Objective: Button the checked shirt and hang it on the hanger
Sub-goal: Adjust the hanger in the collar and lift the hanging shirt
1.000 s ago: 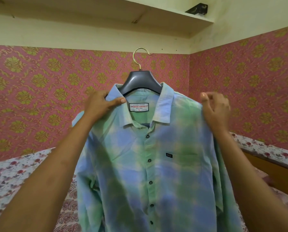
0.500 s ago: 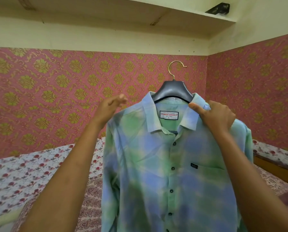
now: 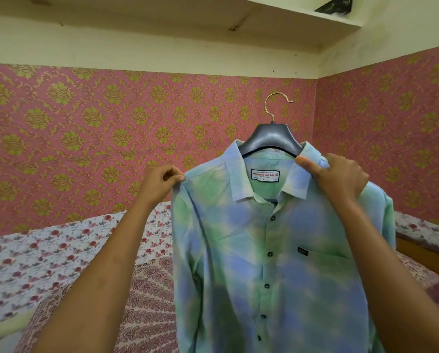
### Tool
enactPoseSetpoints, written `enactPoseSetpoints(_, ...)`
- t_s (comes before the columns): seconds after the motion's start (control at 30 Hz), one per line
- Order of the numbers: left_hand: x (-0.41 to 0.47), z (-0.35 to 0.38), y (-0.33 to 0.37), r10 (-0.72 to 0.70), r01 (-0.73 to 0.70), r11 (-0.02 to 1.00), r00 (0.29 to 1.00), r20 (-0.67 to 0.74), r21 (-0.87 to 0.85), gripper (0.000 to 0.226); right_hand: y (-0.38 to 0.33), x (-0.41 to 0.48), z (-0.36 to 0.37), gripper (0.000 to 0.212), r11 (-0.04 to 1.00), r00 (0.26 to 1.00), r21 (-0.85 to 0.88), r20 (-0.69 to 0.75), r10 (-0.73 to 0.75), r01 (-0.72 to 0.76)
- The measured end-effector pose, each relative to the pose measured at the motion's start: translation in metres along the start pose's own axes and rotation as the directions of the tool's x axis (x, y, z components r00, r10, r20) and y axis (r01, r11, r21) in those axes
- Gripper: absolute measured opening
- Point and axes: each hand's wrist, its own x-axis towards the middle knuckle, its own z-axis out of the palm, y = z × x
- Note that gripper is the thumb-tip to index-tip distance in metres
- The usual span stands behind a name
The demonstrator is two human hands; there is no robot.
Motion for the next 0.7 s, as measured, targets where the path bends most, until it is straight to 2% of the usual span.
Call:
enactPoseSetpoints(0.07, 0.003, 0.003, 0.001, 0.020, -0.030, 0.986, 0.998, 0.065, 0.163, 0.012, 0.001, -0.002, -0.001, 0.080, 1.000, 1.000, -0.009, 0.018, 0.009, -0.009)
enactPoseSetpoints(0.13, 0.004, 0.006, 0.001, 0.020, -0.034, 0.980, 0.997, 0.070, 0.194, 0.011, 0.004, -0.003, -0.003, 0.079, 1.000, 0.999, -0.007, 0.033, 0.028, -0.028)
enactPoseSetpoints(0.2, 0.002, 0.008, 0.000, -0.004, -0.007, 0.993, 0.996, 0.087, 0.117, 0.009, 0.008, -0.004, -0.005, 0.077, 0.999, 0.999, -0.010, 0.017, 0.045, -0.045)
enactPoseSetpoints(0.3, -0.002, 0.013, 0.000, -0.038, 0.033, 0.998, 0.991, 0.125, 0.045, 0.033, 0.011, -0.004, -0.008, 0.076, 0.998, 0.999, -0.015, -0.008, 0.053, -0.053)
enactPoseSetpoints(0.4, 0.000, 0.016, 0.004, -0.023, 0.023, 1.000, 0.999, 0.023, -0.002, 0.020, 0.014, -0.003, -0.011, 0.075, 0.998, 0.998, -0.018, -0.013, 0.066, -0.066)
enactPoseSetpoints(0.43, 0.002, 0.014, 0.007, -0.031, 0.032, 0.999, 0.999, 0.027, -0.039, 0.016, 0.016, -0.003, -0.013, 0.077, 0.998, 0.998, -0.022, -0.022, 0.064, -0.065)
enactPoseSetpoints(0.6, 0.009, -0.005, 0.015, -0.051, 0.086, 0.985, 0.973, 0.227, -0.148, 0.011, 0.023, -0.007, -0.022, 0.079, 0.998, 0.998, -0.016, -0.031, 0.059, -0.060)
enactPoseSetpoints(0.7, 0.011, -0.006, 0.015, -0.067, 0.113, 0.970, 0.976, 0.209, -0.215, 0.012, 0.024, -0.009, -0.023, 0.079, 0.998, 0.998, 0.001, -0.037, 0.055, -0.055)
